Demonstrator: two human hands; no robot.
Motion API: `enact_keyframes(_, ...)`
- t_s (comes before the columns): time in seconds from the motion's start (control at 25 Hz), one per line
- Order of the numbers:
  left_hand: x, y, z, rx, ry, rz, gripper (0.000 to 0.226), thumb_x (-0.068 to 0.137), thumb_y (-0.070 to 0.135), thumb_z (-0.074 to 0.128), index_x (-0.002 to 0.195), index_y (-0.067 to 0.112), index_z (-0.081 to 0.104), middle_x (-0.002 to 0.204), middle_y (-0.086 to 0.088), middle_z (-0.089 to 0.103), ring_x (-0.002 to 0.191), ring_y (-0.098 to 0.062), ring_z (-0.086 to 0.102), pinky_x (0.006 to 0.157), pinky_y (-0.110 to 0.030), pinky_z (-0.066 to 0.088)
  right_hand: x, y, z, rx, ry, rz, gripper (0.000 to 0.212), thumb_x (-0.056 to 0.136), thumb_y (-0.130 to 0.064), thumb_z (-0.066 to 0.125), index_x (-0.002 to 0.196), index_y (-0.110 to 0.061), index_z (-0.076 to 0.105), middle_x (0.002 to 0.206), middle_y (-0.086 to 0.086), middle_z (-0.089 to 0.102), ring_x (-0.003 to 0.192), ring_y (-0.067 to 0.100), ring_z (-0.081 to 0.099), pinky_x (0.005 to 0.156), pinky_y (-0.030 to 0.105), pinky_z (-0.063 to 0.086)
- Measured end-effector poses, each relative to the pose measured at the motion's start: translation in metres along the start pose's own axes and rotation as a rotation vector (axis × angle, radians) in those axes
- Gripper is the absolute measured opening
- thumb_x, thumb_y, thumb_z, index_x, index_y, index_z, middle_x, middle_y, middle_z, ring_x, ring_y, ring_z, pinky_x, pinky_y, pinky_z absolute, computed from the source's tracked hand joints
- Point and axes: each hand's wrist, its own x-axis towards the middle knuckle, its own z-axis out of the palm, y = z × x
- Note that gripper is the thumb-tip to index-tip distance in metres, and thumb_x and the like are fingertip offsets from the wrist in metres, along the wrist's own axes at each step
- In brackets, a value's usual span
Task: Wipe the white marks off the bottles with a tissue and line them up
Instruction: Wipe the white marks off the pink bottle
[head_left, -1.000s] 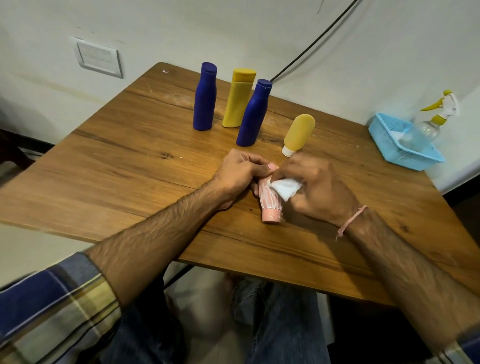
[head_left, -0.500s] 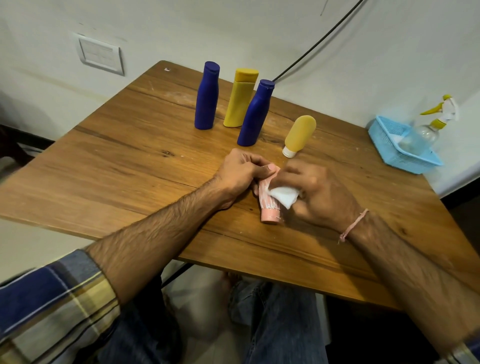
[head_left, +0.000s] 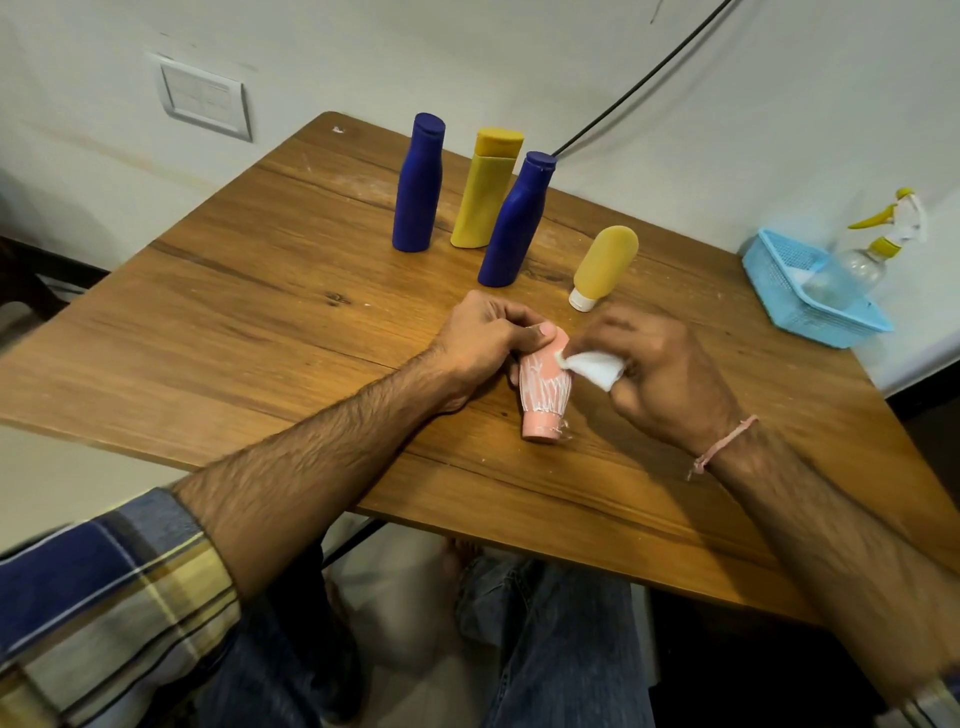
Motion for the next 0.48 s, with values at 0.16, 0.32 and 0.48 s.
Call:
enact_keyframes(0.16, 0.000, 0.000, -0.001, 0.002, -0.001, 0.002, 0.017, 0.096, 0.006, 0.064, 0.107, -0.004, 0.074, 0.102, -0.030, 0.072, 0.080, -0.035, 0.062, 0.055, -0.033, 0.049, -0.002, 0.002, 0.003, -0.013, -0.003, -0.020, 0.030, 0.093, -0.031, 0.055, 0.107, -0.013, 0.075, 0.105, 0.006, 0.070, 0.094, 0.026, 0.066, 0.073, 0.047, 0.057)
enact_keyframes(0.32, 0.000, -0.001, 0.000, -0.005, 0.006, 0.000, 0.016, 0.096, 0.005, 0.064, 0.107, -0.003, 0.074, 0.106, -0.028, 0.072, 0.088, -0.035, 0.062, 0.069, -0.046, 0.054, -0.010, -0.006, 0.008, -0.011, -0.019, -0.072, 0.030, 0.091, -0.029, 0.057, 0.108, -0.012, 0.075, 0.107, 0.008, 0.070, 0.094, 0.026, 0.067, 0.073, 0.045, 0.058)
enact_keyframes(0.48, -0.002, 0.000, 0.000, -0.011, 0.011, 0.006, 0.016, 0.096, 0.005, 0.064, 0.106, -0.004, 0.074, 0.106, -0.029, 0.072, 0.086, -0.036, 0.060, 0.062, -0.041, 0.051, -0.009, -0.005, 0.004, 0.027, 0.055, 0.024, 0.035, 0.089, -0.029, 0.053, 0.108, -0.011, 0.076, 0.106, 0.007, 0.071, 0.094, 0.024, 0.067, 0.073, 0.046, 0.058)
